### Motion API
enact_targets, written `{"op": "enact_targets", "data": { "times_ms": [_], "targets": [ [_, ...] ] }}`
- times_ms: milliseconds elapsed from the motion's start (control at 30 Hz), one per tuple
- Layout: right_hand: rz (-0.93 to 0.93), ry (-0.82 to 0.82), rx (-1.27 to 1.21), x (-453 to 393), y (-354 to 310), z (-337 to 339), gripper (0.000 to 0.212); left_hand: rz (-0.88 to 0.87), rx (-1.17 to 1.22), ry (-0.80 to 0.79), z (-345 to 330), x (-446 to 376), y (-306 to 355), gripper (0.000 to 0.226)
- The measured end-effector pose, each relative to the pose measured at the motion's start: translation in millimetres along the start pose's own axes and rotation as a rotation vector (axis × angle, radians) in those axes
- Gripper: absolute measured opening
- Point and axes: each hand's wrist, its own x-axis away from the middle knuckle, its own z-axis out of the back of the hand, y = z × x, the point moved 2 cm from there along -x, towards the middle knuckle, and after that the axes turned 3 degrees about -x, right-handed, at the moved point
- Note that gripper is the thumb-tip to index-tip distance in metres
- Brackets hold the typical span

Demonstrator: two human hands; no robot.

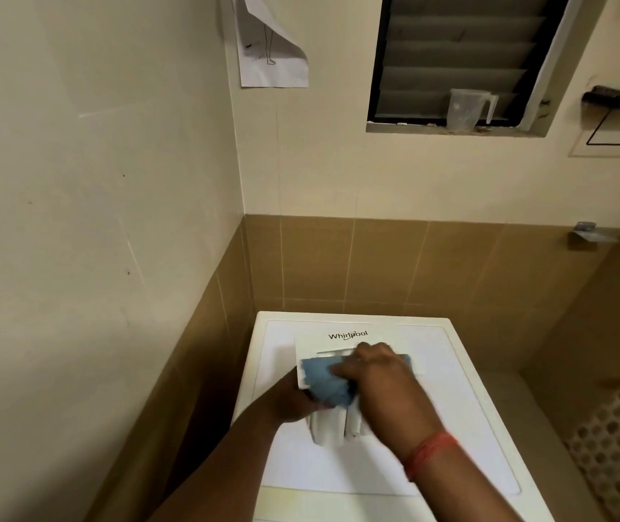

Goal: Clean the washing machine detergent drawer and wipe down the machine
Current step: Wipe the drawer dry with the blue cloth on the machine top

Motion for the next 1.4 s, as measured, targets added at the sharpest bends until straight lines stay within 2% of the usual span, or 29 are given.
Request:
{"op": "enact_targets", "data": {
  "times_ms": [100,167,233,267,300,333,367,400,433,467,533,600,667,767,900,1033,1133,1233,1300,1400],
  "targets": [
    [-0.127,0.092,-0.005,11,43,9,0.047,0.109,-0.016,-0.030,-4,-7,-15,0.052],
    [-0.164,0.135,0.031,12,42,8,0.042,0.094,-0.004,-0.023,-2,-6,-16,0.055],
    [-0.108,0.137,0.026,7,15,1,0.035,0.130,-0.005,-0.108,-4,-3,-6,0.047],
    [-0.062,0.121,-0.004,5,0,-4,0.032,0.118,0.066,-0.141,-6,-1,0,0.038],
    [-0.011,0.105,-0.025,5,-10,-10,0.030,-0.009,0.046,-0.112,-6,1,0,0.035],
    [0.033,0.105,-0.035,5,-14,-13,0.032,-0.070,-0.031,-0.154,-8,0,-3,0.038],
    [0.061,0.100,-0.059,6,-12,-15,0.035,-0.054,-0.107,-0.109,-7,-3,-4,0.040],
    [0.058,0.097,-0.090,7,-3,-15,0.037,0.024,-0.076,-0.084,-6,-1,2,0.040],
    [0.044,0.112,-0.107,11,10,-13,0.038,0.057,-0.117,-0.098,-6,-1,-1,0.039],
    [0.014,0.139,-0.109,14,23,-8,0.040,0.092,-0.111,-0.048,-9,-7,-9,0.041],
    [-0.068,0.174,-0.103,22,51,4,0.043,0.141,0.058,-0.037,-12,-11,-12,0.047],
    [-0.152,0.184,-0.131,30,70,13,0.040,0.131,0.063,-0.034,-10,-9,-13,0.051],
    [-0.228,0.154,-0.177,34,76,16,0.037,0.105,0.085,-0.010,-9,-8,-13,0.052],
    [-0.208,0.103,-0.065,15,77,9,0.045,0.111,0.091,-0.022,-9,-7,-14,0.058],
    [-0.257,-0.014,-0.061,-40,82,11,0.035,0.115,0.074,-0.003,-9,-3,-9,0.053],
    [-0.293,-0.097,0.000,-65,87,5,0.035,0.106,0.094,-0.015,-12,-2,-11,0.051],
    [-0.330,-0.013,0.006,-62,91,0,0.031,0.113,0.121,-0.002,-12,-2,-7,0.047],
    [-0.235,0.022,0.065,-42,91,-1,0.035,0.125,0.138,0.008,-10,-3,-11,0.047],
    [-0.181,0.003,0.100,-17,85,5,0.039,0.112,0.141,-0.015,-10,-2,-14,0.049],
    [-0.151,-0.153,0.137,6,74,19,0.051,0.061,0.171,-0.054,-13,0,-21,0.055]
  ]
}}
